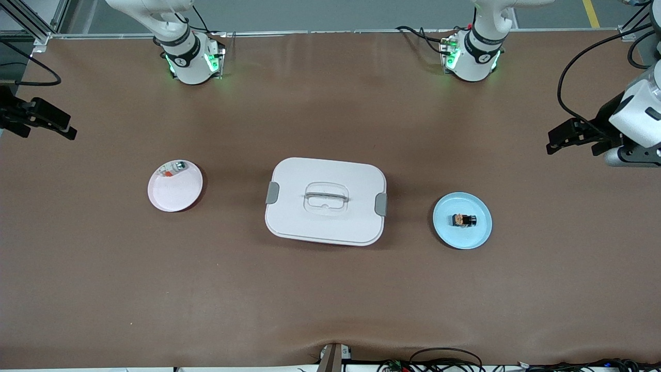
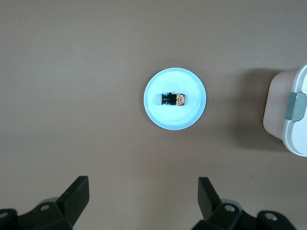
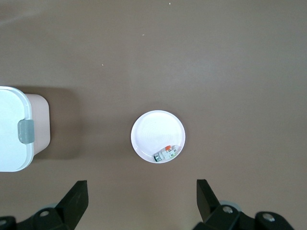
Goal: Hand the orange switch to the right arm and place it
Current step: 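Move the left gripper over the switch on the blue plate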
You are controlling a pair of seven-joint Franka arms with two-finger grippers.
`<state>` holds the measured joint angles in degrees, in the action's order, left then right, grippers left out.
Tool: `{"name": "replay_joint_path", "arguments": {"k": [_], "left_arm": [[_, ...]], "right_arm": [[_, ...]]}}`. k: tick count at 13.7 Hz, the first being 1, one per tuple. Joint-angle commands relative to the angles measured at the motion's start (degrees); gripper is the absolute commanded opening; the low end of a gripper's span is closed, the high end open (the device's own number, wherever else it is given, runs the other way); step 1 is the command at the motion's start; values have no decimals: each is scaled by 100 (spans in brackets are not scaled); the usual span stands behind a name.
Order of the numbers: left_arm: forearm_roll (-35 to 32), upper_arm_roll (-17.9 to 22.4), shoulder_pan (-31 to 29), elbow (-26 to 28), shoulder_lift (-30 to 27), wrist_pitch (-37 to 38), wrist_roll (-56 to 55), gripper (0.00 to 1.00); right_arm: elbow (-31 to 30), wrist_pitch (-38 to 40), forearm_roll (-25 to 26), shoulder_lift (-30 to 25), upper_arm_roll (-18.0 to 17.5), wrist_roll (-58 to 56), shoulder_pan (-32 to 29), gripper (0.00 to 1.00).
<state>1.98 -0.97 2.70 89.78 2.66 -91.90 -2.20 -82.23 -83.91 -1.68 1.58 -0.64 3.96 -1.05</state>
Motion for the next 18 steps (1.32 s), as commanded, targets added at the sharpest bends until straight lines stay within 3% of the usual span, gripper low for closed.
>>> {"name": "replay_joint_path", "arguments": {"k": [1,6,12,18], "left_arm": [[57,1,-6,65,120,93,-9,100],[48,-8,38,312,717,-116,-9,100],[75,-17,99,1374,1025,-1934,-9,100],[83,-17,363,1411,1773,-2779,-114,100]], "right_arm": [[-109,-20,-60,-114,3,-53,70,100],[-109,-29,-60,-114,3,-62,61,100],[-118,-37,-34,-114,11,-70,61,100],[-118,-37,-25,-114,11,-359,61,100]]}}
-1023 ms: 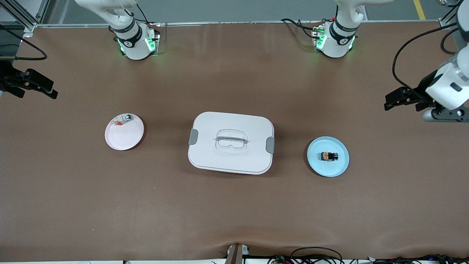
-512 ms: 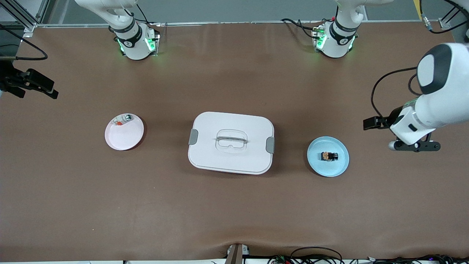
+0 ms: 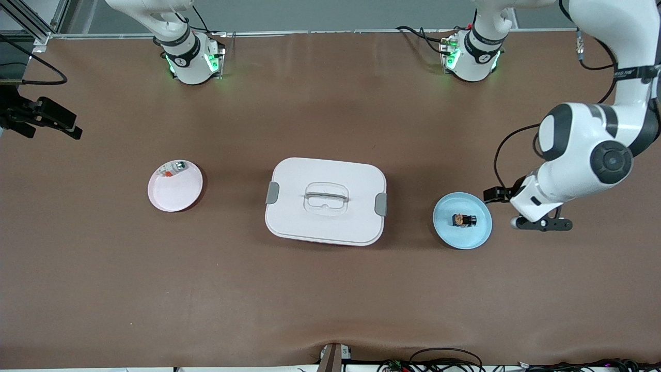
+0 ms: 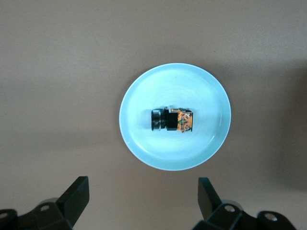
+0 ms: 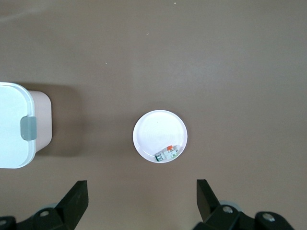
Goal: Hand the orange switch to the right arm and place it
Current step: 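Move the left gripper over the switch on the blue plate, then lower the left gripper and grasp the black-orange switch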
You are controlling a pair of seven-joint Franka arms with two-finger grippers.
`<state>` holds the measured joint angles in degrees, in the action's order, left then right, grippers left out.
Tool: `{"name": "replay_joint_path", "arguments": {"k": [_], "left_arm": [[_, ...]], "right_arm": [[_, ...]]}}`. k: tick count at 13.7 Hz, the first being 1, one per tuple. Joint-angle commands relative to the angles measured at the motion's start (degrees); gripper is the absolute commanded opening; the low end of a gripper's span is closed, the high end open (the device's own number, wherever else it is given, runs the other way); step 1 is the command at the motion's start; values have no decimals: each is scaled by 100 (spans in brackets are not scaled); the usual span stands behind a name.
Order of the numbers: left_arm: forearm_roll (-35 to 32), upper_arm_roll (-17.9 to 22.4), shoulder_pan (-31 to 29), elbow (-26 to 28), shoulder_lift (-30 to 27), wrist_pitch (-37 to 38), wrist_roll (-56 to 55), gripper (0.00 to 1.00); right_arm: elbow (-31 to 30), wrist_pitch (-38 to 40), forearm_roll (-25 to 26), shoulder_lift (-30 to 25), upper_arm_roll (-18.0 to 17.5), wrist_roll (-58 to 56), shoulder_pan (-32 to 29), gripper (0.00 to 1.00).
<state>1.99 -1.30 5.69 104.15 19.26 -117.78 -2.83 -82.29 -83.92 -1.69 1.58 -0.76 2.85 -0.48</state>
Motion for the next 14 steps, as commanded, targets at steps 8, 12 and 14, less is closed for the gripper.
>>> {"name": "replay_joint_path", "arguments": {"k": [8,12,14], "left_arm": [[30,24,398,-8,974,-1493,-736,100],[21,33,389,18,1168,-1652,-745,100],[21,33,389,79,1177,-1695,-858,100]], "right_arm": [[-103,-46,-25,-114,32,-347,-14,100],[-103,-46,-25,-114,32,-347,-5,100],[-103,-46,-33,-114,32,-347,-5,100]]}}
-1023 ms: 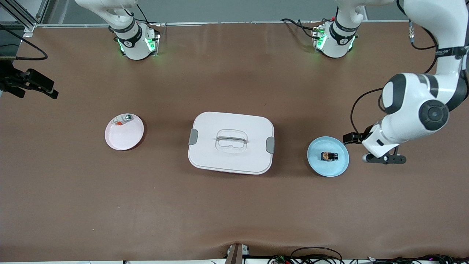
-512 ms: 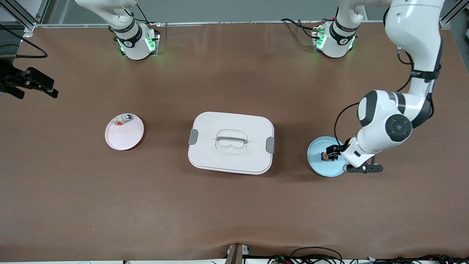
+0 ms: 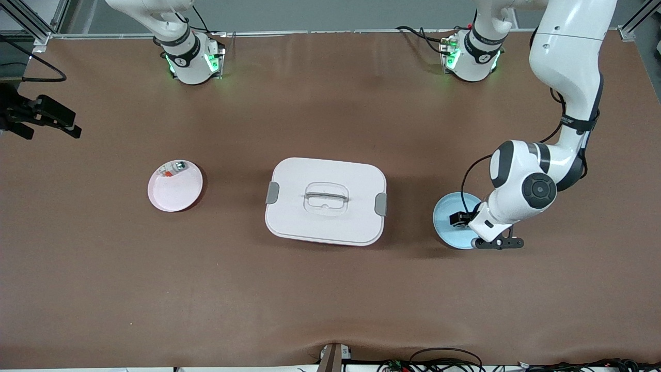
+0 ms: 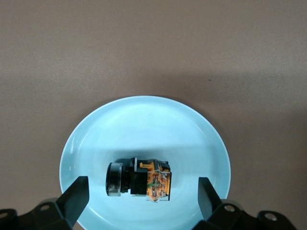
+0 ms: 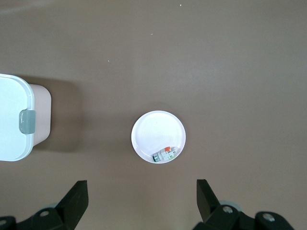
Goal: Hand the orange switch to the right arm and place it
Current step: 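Lower the left gripper and grasp the black-orange switch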
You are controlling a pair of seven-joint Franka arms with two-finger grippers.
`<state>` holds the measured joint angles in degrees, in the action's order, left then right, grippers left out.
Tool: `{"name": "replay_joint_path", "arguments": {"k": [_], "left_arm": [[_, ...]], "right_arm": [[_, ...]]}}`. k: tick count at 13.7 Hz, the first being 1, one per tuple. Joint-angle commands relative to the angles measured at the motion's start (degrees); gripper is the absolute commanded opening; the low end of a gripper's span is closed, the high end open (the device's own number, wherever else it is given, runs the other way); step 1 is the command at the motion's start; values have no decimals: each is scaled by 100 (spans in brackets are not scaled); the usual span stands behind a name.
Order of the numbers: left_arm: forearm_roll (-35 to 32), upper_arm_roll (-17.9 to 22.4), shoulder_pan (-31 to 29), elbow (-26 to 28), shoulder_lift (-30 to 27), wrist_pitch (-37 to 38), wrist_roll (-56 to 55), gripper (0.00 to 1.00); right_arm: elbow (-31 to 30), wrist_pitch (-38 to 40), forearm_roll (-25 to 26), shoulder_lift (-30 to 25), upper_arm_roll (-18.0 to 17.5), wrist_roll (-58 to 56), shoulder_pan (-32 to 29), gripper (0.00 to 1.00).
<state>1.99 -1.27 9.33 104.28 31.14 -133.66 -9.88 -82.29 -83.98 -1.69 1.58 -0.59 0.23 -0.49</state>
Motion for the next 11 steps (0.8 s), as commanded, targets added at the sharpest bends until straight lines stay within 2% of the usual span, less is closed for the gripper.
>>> {"name": "replay_joint_path", "arguments": {"k": [1,4,7,11], "left_arm": [[20,30,33,127,-3,-178,-381,100],[12,30,33,417,32,-608,-559,100],[-462,30,-2,584,41,-644,-551,100],[-472,21,16,611,138,-758,-480,100]], "right_arm": [[-103,-31,-25,-114,15,-84,-13,100],[-103,13,-34,-114,15,-41,-22,100],[-103,-4,-34,-114,15,-14,-22,100],[-103,4,-34,-114,24,-5,-30,100]]}}
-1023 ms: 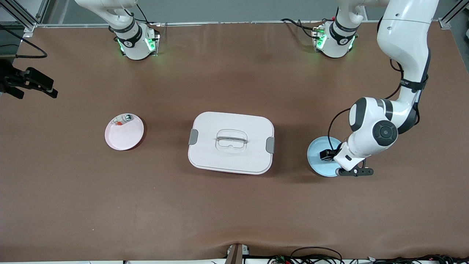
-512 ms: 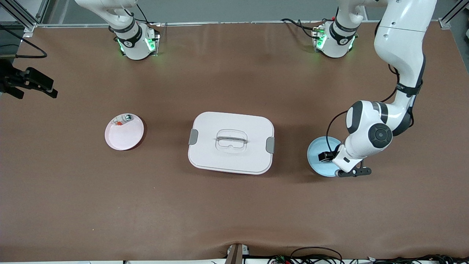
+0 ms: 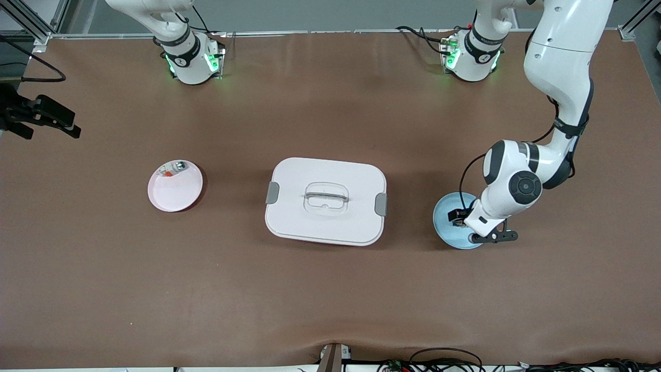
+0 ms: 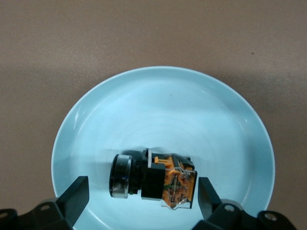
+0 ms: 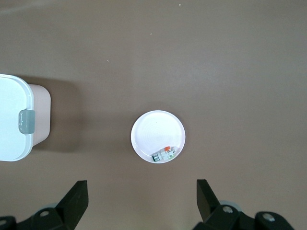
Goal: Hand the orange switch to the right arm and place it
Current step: 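Lower the left gripper and grasp the black-orange switch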
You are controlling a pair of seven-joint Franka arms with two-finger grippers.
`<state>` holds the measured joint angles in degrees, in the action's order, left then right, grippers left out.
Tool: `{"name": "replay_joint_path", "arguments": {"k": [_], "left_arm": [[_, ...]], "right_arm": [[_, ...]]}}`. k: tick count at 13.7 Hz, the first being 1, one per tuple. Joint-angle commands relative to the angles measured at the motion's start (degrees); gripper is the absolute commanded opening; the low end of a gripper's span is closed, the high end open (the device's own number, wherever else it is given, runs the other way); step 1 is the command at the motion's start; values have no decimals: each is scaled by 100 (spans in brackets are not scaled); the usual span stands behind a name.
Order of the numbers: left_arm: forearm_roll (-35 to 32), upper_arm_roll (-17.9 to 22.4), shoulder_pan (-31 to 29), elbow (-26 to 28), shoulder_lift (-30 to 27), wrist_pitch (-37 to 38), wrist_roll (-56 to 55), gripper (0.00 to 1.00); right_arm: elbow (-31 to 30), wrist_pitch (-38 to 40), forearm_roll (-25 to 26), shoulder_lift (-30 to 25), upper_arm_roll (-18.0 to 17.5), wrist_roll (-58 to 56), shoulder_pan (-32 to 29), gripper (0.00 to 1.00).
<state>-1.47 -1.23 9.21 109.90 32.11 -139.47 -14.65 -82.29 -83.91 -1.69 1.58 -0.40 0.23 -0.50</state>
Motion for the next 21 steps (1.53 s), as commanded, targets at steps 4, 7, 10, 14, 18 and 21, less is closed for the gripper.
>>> {"name": "replay_joint_path", "arguments": {"k": [4,7,10,14,18,21], "left_arm": [[-125,17,37,32,102,-203,6,100],[-125,17,37,31,138,-309,6,100],[-125,17,46,31,146,-344,6,100],[-125,17,46,31,146,-361,-46,35],[-125,17,90,31,94,-335,-90,20],[-125,9,55,31,-195,-3,-108,20]], "right_arm": [[-103,6,-33,-114,14,-14,-38,100],[-103,-3,-33,-114,14,-14,-38,100],[-103,-12,-33,-114,14,-14,-38,100],[-103,-3,-33,-114,23,-14,-47,100],[-103,-12,-33,-114,14,-14,-38,100],[-112,-12,-33,-114,14,-5,-38,100]]}}
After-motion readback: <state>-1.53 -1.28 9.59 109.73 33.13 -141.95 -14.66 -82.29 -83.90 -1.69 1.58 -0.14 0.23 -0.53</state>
